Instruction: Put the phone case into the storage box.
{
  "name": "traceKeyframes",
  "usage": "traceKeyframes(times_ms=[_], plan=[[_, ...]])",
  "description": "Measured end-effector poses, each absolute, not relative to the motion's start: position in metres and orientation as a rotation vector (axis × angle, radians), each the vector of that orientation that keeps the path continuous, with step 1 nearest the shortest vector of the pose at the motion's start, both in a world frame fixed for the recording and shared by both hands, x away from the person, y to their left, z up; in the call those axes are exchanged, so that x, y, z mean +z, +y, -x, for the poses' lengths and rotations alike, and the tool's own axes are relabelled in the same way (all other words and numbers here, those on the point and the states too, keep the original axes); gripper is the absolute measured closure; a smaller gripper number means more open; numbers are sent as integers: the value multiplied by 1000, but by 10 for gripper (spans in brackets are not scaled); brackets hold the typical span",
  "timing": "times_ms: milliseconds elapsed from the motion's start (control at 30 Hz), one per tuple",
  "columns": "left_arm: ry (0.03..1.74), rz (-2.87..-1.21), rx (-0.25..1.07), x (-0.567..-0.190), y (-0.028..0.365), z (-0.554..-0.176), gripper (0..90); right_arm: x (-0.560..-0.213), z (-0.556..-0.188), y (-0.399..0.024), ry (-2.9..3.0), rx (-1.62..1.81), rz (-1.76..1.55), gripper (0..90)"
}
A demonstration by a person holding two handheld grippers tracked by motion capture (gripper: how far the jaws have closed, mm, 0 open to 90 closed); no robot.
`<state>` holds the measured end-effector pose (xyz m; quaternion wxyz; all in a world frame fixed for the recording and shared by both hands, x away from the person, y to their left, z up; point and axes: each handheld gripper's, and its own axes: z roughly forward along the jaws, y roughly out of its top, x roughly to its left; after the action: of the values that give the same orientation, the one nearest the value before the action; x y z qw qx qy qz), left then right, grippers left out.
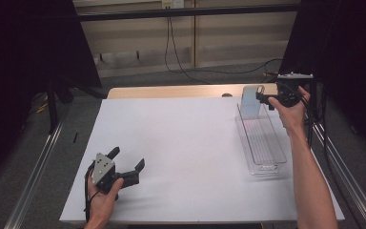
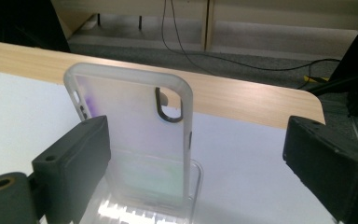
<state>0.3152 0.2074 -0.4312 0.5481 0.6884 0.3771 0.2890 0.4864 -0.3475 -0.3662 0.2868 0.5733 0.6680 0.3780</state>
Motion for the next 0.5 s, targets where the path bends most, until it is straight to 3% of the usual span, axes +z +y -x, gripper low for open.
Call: traceKeyframes(times_ms=[233,433,500], plan=[[887,-1634,679,-431,207,-316,20,-368,-482,-345,1761,1055,-1530,69],[885,-1626,681,-430,209,-312,20,-373,-477,-344,1733,1047,-1525,129],[884,-1623,682,-430,210,-312,20,-373,-474,-344,1727,1071,-1520,106]])
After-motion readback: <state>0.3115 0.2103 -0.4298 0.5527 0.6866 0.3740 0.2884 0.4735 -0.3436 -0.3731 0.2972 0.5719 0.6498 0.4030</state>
